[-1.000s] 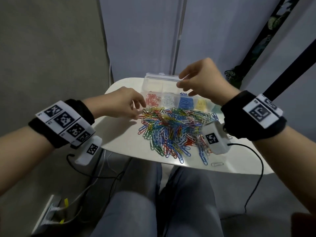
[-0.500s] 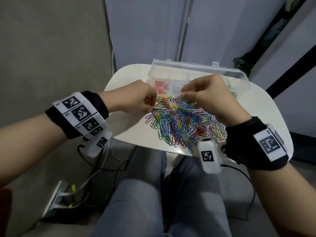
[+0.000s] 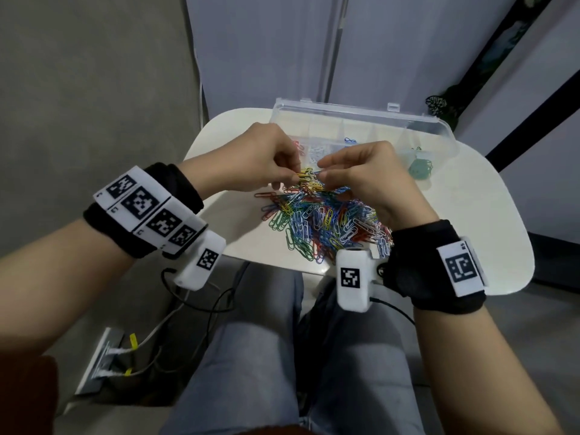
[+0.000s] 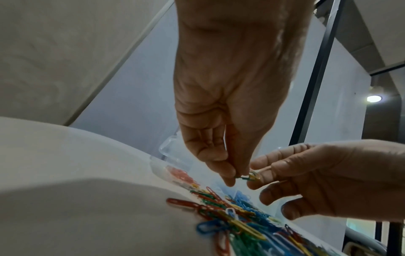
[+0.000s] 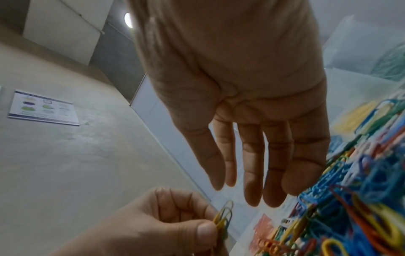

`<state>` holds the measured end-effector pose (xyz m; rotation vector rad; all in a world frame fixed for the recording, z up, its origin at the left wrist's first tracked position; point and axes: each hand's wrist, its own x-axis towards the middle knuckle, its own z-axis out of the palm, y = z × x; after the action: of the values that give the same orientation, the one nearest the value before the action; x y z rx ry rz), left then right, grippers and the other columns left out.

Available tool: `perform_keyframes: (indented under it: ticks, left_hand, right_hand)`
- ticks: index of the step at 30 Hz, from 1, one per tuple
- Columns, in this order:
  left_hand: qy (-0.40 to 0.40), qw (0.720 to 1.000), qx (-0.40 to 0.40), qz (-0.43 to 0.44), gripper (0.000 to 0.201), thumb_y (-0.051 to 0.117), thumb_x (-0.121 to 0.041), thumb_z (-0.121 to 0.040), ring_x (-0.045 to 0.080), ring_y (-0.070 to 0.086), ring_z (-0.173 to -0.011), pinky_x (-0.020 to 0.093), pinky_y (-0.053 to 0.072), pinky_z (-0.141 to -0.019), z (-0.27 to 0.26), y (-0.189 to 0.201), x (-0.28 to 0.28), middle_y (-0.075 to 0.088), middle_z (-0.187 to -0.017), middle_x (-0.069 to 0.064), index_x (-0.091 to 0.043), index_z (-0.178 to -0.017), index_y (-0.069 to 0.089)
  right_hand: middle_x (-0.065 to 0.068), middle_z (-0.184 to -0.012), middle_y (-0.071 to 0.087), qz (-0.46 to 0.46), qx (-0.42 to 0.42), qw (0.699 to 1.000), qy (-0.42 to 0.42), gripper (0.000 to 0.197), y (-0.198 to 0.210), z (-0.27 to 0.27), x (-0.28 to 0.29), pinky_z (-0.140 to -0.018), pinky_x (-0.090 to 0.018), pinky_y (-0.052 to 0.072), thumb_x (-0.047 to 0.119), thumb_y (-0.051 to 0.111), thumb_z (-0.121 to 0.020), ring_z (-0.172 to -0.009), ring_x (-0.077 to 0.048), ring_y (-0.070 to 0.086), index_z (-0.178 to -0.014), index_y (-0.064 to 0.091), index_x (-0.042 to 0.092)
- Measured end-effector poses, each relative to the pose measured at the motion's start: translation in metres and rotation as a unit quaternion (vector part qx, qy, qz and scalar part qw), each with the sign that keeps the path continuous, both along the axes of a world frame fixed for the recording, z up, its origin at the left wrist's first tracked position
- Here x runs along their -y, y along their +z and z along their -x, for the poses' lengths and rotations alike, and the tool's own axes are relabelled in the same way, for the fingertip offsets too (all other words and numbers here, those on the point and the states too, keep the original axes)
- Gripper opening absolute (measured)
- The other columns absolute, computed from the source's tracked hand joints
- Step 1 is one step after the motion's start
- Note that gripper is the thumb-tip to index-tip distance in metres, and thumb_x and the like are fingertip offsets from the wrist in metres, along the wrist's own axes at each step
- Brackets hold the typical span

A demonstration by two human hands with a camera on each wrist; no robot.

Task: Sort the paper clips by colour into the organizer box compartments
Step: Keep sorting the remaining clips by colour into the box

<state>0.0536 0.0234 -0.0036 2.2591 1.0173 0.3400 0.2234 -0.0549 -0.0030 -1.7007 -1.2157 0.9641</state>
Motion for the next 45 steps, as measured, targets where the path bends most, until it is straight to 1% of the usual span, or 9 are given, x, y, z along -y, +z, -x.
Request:
perform_keyframes:
  ticks: [10, 14, 19, 23, 26, 30, 39, 42, 45]
  left_hand:
    - [0.026, 0.998, 0.057, 0.013, 0.008, 0.077, -0.007, -0.079, -0.002, 0.057, -0.053, 0.01, 0.042, -0.053, -0.012, 0.004, 0.007, 0.066, -0.063, -0.005, -0.013, -0.083, 0.074]
    - [0.041, 0.998, 0.052, -0.02, 0.011, 0.077, -0.006, -0.077, 0.009, 0.064, -0.065, 0.021, 0.05, -0.065, -0.011, 0.002, 0.008, 0.071, -0.072, 0.001, -0.016, -0.08, 0.074]
    - [-0.02, 0.998, -0.018, -0.05, 0.021, 0.081, -0.018, -0.075, -0.003, 0.051, -0.063, 0.004, 0.034, -0.056, -0.014, -0.003, 0.019, 0.064, -0.076, -0.011, -0.017, -0.096, 0.074]
    - [-0.087, 0.993, -0.051, -0.053, 0.028, 0.081, -0.025, -0.076, -0.011, 0.051, -0.062, 0.006, 0.032, -0.057, -0.025, -0.005, 0.025, 0.05, -0.068, -0.021, -0.017, -0.102, 0.072]
    - [-0.12, 0.986, -0.092, -0.066, 0.036, 0.079, -0.034, -0.077, 0.0, 0.052, -0.069, 0.023, 0.04, -0.067, -0.034, -0.009, 0.027, 0.056, -0.077, -0.015, -0.02, -0.108, 0.069]
    - [-0.138, 0.979, -0.13, -0.077, 0.036, 0.079, -0.038, -0.076, 0.013, 0.058, -0.08, 0.031, 0.046, -0.071, -0.04, -0.013, 0.03, 0.065, -0.087, -0.005, -0.021, -0.105, 0.065]
    - [-0.116, 0.987, -0.091, -0.062, 0.006, 0.076, -0.01, -0.078, 0.011, 0.054, -0.064, 0.02, 0.039, -0.061, -0.045, -0.014, 0.022, 0.064, -0.069, -0.002, -0.013, -0.08, 0.071]
    - [-0.094, 0.992, -0.068, -0.047, 0.007, 0.078, -0.012, -0.077, 0.016, 0.058, -0.067, 0.029, 0.044, -0.066, -0.043, -0.01, 0.019, 0.069, -0.074, 0.005, -0.014, -0.081, 0.072]
    - [-0.12, 0.988, -0.093, -0.034, 0.021, 0.084, -0.023, -0.072, 0.011, 0.059, -0.071, 0.023, 0.044, -0.066, -0.043, -0.006, 0.019, 0.069, -0.078, -0.002, -0.016, -0.088, 0.072]
  right_hand:
    - [-0.015, -0.065, 0.068, -0.043, -0.018, 0.998, -0.039, 0.011, 0.0, -0.001, 0.003, -0.047, -0.018, 0.042, -0.005, 0.075, -0.071, -0.048, -0.012, 0.051, -0.07, 0.072, 0.006]
    - [-0.009, -0.06, 0.065, -0.039, -0.028, 0.996, -0.069, 0.009, -0.004, -0.01, 0.005, -0.043, -0.015, 0.039, -0.005, 0.075, -0.072, -0.043, -0.008, 0.047, -0.073, 0.072, 0.003]
    - [-0.001, -0.053, 0.06, -0.028, -0.017, 0.996, -0.086, 0.012, -0.008, -0.021, 0.012, -0.042, -0.016, 0.038, -0.003, 0.076, -0.071, -0.043, -0.008, 0.048, -0.067, 0.069, 0.004]
    - [-0.001, -0.05, 0.058, -0.036, -0.019, 0.995, -0.092, 0.012, -0.008, -0.029, 0.018, -0.043, -0.018, 0.037, -0.005, 0.077, -0.069, -0.041, -0.008, 0.044, -0.066, 0.068, 0.003]
    - [0.008, -0.042, 0.054, -0.033, -0.019, 0.996, -0.086, 0.012, -0.008, -0.032, 0.021, -0.043, -0.015, 0.035, -0.005, 0.076, -0.069, -0.039, -0.005, 0.042, -0.068, 0.069, 0.003]
    - [0.01, -0.042, 0.057, -0.024, -0.017, 0.996, -0.089, 0.016, -0.01, -0.035, 0.022, -0.044, -0.012, 0.038, -0.006, 0.075, -0.07, -0.038, 0.001, 0.046, -0.073, 0.072, 0.009]
    - [-0.007, -0.053, 0.059, 0.005, -0.054, 0.997, -0.049, 0.014, -0.009, -0.038, 0.027, -0.046, -0.022, 0.041, -0.007, 0.073, -0.073, -0.05, -0.016, 0.05, -0.064, 0.068, 0.004]
    - [-0.012, -0.06, 0.064, 0.017, -0.085, 0.996, -0.025, 0.013, -0.009, -0.036, 0.029, -0.053, -0.024, 0.049, -0.008, 0.071, -0.074, -0.058, -0.019, 0.059, -0.066, 0.067, 0.001]
    - [-0.011, -0.061, 0.066, 0.022, -0.1, 0.995, -0.019, 0.015, -0.009, -0.037, 0.03, -0.056, -0.024, 0.053, -0.009, 0.072, -0.075, -0.061, -0.02, 0.065, -0.066, 0.066, 0.001]
